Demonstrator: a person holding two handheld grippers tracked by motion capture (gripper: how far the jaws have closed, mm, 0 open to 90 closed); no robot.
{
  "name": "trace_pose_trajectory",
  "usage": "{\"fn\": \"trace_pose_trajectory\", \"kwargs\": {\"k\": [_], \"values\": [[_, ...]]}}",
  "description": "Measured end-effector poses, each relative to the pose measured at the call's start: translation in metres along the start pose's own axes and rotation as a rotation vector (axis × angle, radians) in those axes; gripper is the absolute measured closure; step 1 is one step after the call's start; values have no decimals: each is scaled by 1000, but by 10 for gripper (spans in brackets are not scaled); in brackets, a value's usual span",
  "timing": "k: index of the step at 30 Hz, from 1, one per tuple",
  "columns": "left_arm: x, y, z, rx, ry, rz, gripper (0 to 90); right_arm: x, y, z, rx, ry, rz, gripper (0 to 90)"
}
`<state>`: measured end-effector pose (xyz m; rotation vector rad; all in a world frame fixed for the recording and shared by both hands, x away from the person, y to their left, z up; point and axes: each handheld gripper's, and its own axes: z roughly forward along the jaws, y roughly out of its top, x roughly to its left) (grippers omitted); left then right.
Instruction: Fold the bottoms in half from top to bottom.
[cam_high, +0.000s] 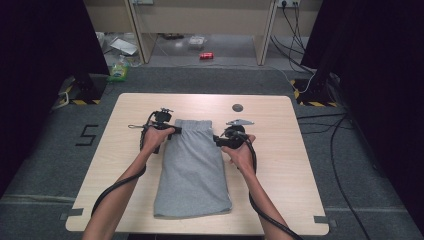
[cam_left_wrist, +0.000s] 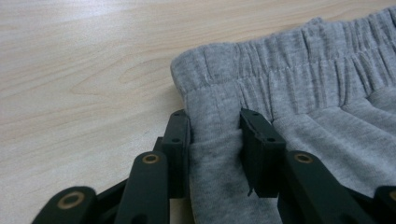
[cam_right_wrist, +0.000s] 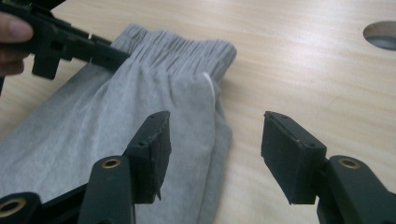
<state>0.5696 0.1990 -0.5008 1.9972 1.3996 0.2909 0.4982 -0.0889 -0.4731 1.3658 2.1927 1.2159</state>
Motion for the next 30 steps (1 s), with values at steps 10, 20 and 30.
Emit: {"fn": "trace_pose_trajectory", "kwargs": {"k": [10, 20, 30], "values": [[-1, -1, 0, -3, 4, 5, 645, 10, 21, 42, 50, -4, -1, 423], [-1, -1, -1, -3, 4, 9, 647, 4, 24, 67, 98, -31, 37, 422], [-1, -2, -1, -5, 3, 15, 648, 0, 19, 80, 130, -46, 27, 479]]}}
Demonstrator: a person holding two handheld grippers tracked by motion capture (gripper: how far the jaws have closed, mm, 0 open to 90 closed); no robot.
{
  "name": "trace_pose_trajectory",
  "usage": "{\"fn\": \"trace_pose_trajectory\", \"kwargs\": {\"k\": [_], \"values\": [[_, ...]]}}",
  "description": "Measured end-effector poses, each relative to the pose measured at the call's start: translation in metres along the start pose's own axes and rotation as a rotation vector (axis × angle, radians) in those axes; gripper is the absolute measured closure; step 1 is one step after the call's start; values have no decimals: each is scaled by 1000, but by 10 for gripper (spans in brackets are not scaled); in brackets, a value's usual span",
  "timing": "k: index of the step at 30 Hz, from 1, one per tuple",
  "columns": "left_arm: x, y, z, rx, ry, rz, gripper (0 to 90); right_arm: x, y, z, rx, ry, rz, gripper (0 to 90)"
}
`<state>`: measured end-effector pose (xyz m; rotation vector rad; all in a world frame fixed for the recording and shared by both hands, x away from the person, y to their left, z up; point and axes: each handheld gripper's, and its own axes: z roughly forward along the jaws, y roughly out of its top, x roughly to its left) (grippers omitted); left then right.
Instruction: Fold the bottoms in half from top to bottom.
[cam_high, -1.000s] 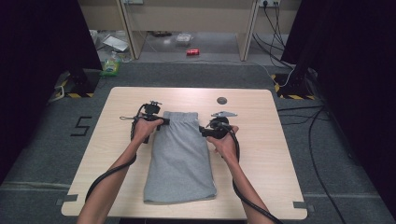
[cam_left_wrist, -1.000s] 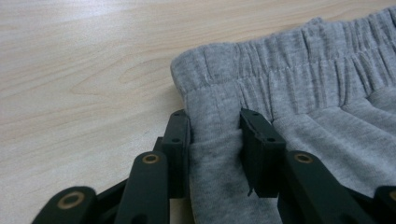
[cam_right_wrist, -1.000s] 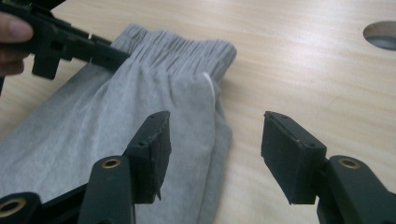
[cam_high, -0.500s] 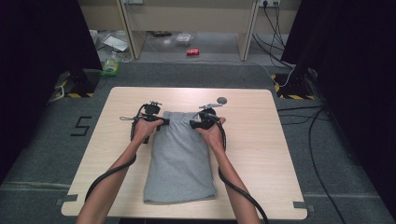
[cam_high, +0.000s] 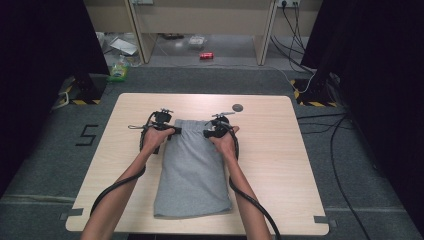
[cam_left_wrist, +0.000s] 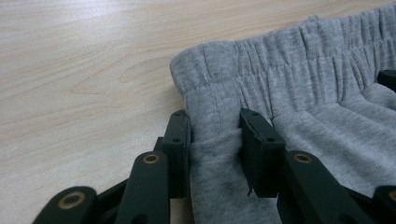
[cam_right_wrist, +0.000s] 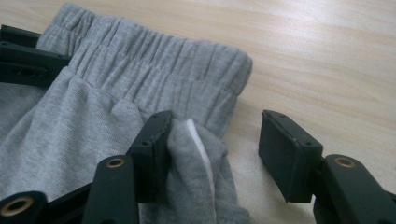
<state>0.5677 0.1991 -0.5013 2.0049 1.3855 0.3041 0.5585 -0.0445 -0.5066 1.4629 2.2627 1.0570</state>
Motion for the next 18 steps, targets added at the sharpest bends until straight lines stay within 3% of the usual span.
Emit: {"fn": "trace_pose_trajectory", "kwargs": {"k": [3, 4, 6, 7, 11, 18], "values": [[-1, 0, 0, -1, 1, -1, 655, 1, 1, 0, 10, 7, 20, 532], [-1, 0, 0, 1, 0, -3, 661, 2, 2, 0, 19, 23, 21, 608], [-1, 0, 0, -3, -6, -8, 665, 2, 1, 0, 21, 42, 26, 645], [0, -1, 0, -14, -15, -9, 675, 0, 1, 0, 16, 58, 52, 704], [0, -2, -2, -23, -25, -11, 692, -3, -1, 1, 13, 83, 102, 764], [-3, 6, -13, -58, -43, -4, 706, -5, 4, -9, -41, 95, 94, 785]]}}
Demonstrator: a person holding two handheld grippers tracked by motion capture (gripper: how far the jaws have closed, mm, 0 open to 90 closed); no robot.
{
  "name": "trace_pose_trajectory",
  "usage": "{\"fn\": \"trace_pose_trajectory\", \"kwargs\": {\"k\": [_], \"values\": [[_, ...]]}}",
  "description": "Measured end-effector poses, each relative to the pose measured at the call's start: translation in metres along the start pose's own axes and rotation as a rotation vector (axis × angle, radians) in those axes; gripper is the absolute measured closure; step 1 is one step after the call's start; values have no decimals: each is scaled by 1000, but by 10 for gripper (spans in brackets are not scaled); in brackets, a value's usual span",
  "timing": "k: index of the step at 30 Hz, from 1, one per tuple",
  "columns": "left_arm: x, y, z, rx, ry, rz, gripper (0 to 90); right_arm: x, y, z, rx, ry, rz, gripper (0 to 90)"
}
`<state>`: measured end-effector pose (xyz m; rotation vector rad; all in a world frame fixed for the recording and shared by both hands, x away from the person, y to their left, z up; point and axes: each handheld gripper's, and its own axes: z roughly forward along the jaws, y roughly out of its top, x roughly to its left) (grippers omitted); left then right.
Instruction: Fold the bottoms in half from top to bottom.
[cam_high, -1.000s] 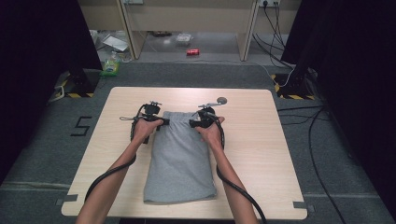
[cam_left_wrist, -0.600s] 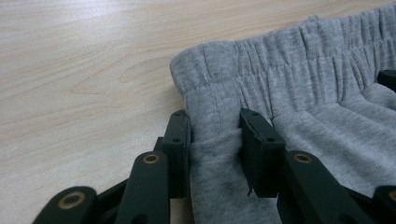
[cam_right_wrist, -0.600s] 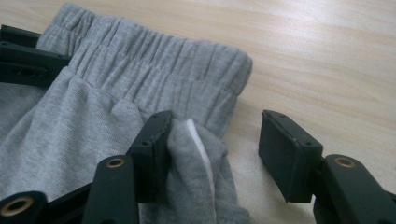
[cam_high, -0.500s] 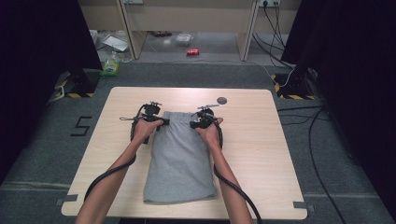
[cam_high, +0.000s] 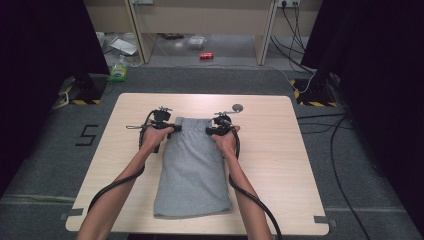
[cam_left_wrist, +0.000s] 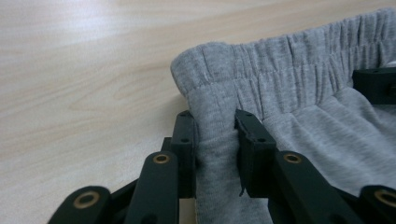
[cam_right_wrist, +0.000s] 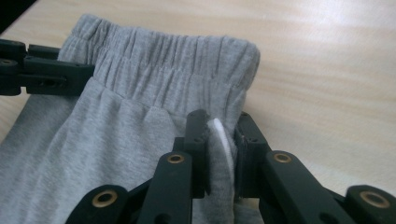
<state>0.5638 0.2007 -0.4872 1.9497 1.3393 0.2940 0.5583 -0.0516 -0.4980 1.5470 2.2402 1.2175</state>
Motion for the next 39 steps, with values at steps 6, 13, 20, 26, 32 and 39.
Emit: {"fn": "trace_pose_trajectory", "kwargs": {"k": [6, 13, 20, 26, 32, 39], "values": [[-4, 17, -19, -54, -10, 10, 708, 1, 12, -11, -52, 16, -15, 787], [-8, 29, -49, -127, -50, 35, 708, 6, 30, -32, -122, 60, -44, 788], [-16, 15, -82, -177, -113, 97, 708, 18, 23, -63, -165, 123, -114, 788], [-28, -3, -109, -216, -148, 164, 708, 32, 6, -92, -203, 168, -167, 788], [-45, -36, -133, -251, -179, 213, 708, 45, -21, -115, -218, 189, -186, 788], [-54, -75, -146, -272, -238, 232, 707, 57, -55, -135, -221, 217, -220, 787]]}}
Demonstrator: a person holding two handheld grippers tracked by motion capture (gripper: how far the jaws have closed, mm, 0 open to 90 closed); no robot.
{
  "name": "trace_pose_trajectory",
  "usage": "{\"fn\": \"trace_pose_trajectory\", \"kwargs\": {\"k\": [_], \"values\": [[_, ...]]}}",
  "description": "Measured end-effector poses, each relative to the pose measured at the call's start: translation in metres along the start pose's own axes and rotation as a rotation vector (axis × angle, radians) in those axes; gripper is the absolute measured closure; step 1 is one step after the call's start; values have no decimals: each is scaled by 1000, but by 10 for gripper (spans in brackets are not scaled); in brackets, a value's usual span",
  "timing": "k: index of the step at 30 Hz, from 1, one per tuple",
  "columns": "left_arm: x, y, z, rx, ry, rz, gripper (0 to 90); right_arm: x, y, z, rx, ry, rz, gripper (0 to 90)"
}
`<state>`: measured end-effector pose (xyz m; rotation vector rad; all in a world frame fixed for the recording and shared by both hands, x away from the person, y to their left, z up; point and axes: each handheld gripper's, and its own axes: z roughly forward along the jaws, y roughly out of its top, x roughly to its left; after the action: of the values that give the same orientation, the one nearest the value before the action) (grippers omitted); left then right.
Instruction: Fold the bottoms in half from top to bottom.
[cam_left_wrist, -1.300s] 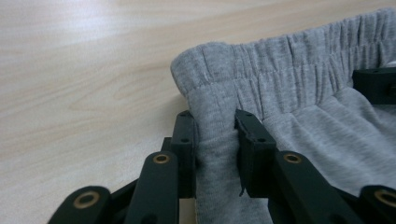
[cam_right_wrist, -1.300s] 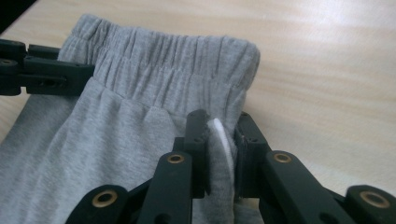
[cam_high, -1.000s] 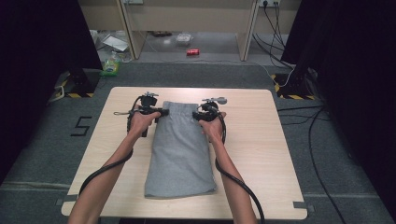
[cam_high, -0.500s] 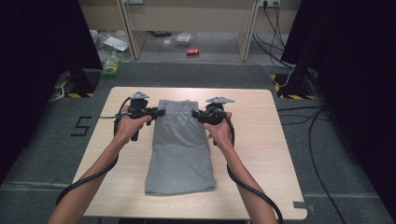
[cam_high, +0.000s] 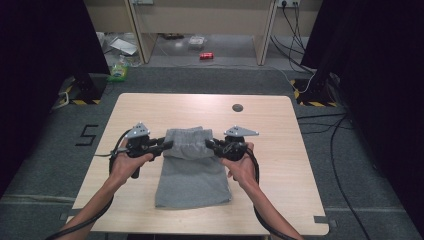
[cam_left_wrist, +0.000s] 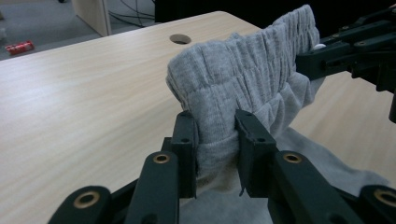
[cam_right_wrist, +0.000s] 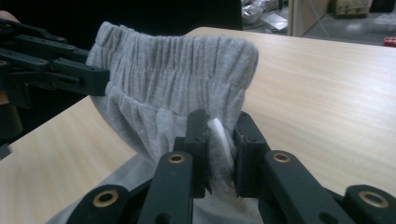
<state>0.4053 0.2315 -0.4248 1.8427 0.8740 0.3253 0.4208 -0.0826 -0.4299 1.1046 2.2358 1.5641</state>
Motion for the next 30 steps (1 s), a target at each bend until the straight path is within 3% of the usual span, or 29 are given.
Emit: {"fn": "trace_pose_trajectory", "kwargs": {"k": [3, 9, 17, 24, 27, 30], "values": [[-10, -15, -5, -1, -21, 6, 706, 9, -13, -9, 9, 7, -19, 788], [-24, -43, -7, 43, -56, 17, 703, 20, -40, -20, 39, 18, -32, 786], [-33, -75, -5, 90, -78, 11, 692, 28, -70, -22, 95, 29, -40, 777], [-37, -87, -5, 109, -120, -19, 617, 32, -77, -29, 108, 37, -24, 658], [-39, -83, -9, 93, -149, -45, 552, 33, -73, -35, 96, 39, -21, 616], [-42, -76, -14, 66, -168, -39, 526, 33, -65, -40, 66, 43, -11, 602]]}}
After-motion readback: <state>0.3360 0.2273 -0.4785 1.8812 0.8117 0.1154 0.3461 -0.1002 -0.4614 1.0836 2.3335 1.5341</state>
